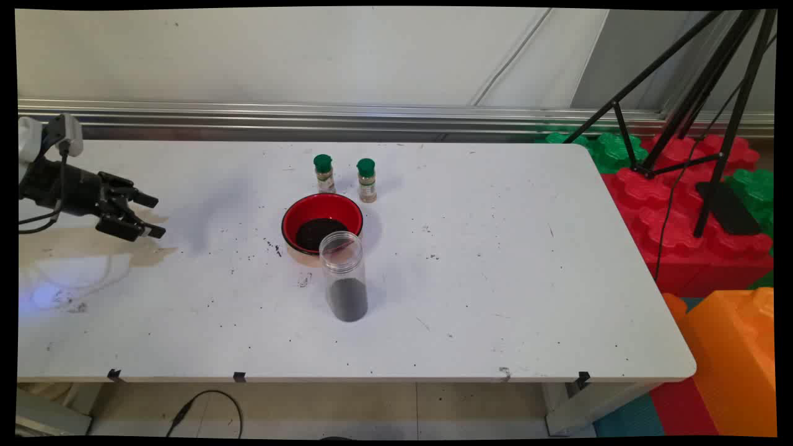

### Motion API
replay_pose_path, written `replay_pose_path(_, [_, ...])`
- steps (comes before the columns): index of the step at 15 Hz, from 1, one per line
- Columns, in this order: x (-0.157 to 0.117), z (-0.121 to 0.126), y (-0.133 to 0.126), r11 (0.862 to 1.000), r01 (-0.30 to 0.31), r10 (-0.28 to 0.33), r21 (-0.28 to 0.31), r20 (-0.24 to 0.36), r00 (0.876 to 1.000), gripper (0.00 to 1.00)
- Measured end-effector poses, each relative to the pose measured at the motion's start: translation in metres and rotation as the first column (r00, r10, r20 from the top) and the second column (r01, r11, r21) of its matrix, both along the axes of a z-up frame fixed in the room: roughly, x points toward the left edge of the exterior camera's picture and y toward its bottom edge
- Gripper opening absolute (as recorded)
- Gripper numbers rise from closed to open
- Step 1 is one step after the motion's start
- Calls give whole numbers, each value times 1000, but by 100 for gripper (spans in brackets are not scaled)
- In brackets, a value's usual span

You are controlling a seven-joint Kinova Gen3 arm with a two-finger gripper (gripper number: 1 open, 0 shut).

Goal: Pick up the black seasoning powder from the table

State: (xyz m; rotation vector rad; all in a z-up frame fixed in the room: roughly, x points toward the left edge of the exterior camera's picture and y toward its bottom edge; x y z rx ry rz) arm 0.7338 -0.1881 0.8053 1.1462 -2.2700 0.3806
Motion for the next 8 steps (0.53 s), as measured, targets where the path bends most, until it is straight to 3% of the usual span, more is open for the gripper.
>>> replay_pose_path(8, [-12, 12, -21, 996, 80, -79, -25, 28, 996, 100])
